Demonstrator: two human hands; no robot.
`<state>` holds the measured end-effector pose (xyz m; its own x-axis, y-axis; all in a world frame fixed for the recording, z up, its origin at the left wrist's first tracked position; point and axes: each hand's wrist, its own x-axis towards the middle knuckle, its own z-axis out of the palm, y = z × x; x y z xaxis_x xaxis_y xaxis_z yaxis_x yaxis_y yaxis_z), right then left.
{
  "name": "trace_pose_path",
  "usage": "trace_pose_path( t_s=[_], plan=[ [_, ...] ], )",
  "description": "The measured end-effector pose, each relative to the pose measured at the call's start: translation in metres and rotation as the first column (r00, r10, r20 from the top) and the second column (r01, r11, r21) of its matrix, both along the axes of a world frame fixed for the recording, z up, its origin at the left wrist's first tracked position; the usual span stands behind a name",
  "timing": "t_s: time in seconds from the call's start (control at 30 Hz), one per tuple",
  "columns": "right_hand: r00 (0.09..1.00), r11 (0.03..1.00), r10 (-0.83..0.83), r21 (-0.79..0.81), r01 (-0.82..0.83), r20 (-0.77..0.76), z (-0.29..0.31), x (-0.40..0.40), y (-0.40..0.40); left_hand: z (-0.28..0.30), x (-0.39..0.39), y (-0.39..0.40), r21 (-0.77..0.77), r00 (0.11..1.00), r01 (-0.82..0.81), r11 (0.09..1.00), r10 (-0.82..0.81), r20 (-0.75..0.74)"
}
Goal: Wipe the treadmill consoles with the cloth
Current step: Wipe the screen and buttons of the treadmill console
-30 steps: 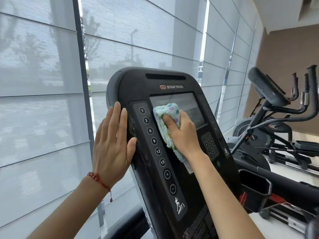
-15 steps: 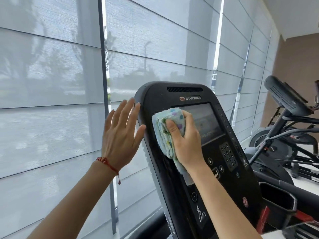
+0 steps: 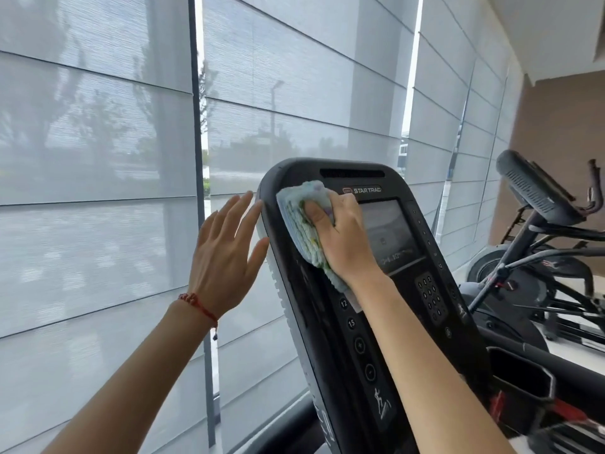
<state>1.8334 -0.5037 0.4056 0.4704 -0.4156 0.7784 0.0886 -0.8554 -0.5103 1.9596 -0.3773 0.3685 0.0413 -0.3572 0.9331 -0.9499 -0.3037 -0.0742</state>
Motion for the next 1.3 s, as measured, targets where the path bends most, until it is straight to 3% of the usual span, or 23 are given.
trace_pose_path(
  t_s=[0.2,0.33,0.53,0.63,0.83,1.07,1.3],
  plan=[
    [0.995,0.989,-0.096,-0.113,0.095,-0.006,-0.073,-0.046,0.025,0.001,-0.017,-0.012,-0.025,0.999,0.054,0.998,-0.054,0.003],
    [0.990,0.989,-0.144,-0.036,0.144,-0.003,-0.104,-0.067,0.037,0.002,-0.024,-0.017,-0.021,0.998,0.063,0.998,-0.063,0.012],
    [0.980,0.962,-0.201,0.190,0.197,0.002,-0.084,-0.058,0.031,0.000,-0.034,-0.019,0.046,0.993,0.086,0.995,-0.090,0.079],
    [0.951,0.928,-0.308,0.219,0.302,-0.009,-0.070,-0.050,0.025,-0.003,-0.037,-0.021,0.077,0.989,0.091,0.993,-0.099,0.112],
    [0.913,0.935,-0.324,0.230,0.270,0.247,-0.092,-0.056,0.048,-0.006,-0.038,-0.023,0.103,0.979,0.100,0.990,-0.116,0.169],
    [0.939,0.956,-0.265,0.188,0.226,0.219,-0.125,-0.065,0.057,-0.012,-0.044,-0.030,0.138,0.962,0.107,0.985,-0.137,0.235],
    [0.944,0.878,-0.312,0.411,0.246,0.103,-0.120,-0.091,-0.024,-0.018,-0.049,-0.034,0.122,0.959,0.108,0.987,-0.136,0.248]
  ],
)
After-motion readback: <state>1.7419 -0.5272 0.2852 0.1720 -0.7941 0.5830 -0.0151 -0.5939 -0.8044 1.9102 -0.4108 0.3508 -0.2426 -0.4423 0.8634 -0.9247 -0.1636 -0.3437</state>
